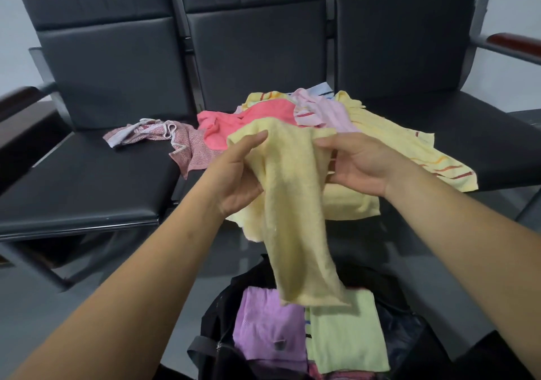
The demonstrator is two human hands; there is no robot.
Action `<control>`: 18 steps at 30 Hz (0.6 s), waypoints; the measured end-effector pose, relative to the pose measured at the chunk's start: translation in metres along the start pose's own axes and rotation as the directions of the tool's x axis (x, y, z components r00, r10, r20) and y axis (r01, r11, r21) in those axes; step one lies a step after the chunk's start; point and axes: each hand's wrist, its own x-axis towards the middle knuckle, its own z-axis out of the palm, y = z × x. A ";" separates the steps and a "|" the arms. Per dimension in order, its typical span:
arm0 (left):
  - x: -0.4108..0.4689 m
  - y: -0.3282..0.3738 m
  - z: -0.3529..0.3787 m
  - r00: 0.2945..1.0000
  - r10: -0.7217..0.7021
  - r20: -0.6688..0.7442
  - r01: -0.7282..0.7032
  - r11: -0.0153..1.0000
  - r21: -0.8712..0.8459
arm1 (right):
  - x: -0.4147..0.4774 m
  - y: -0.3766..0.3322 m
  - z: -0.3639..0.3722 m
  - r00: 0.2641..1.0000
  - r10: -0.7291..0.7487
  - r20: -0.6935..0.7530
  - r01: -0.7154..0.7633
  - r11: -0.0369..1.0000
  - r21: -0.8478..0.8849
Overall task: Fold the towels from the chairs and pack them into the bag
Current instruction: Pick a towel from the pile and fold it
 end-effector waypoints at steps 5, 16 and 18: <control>-0.005 0.015 -0.021 0.999 -0.012 0.030 0.001 0.940 0.341 | 0.002 -0.016 -0.005 0.975 -0.171 -0.139 0.188 0.974 0.123; -0.008 0.027 -0.015 0.979 0.194 -0.066 -0.169 0.947 0.272 | -0.011 -0.034 0.012 0.962 -0.205 -0.182 0.254 0.913 0.320; -0.007 0.029 -0.017 0.977 0.210 -0.031 -0.194 0.944 0.268 | -0.015 -0.034 0.012 0.956 -0.236 -0.176 0.259 0.957 0.126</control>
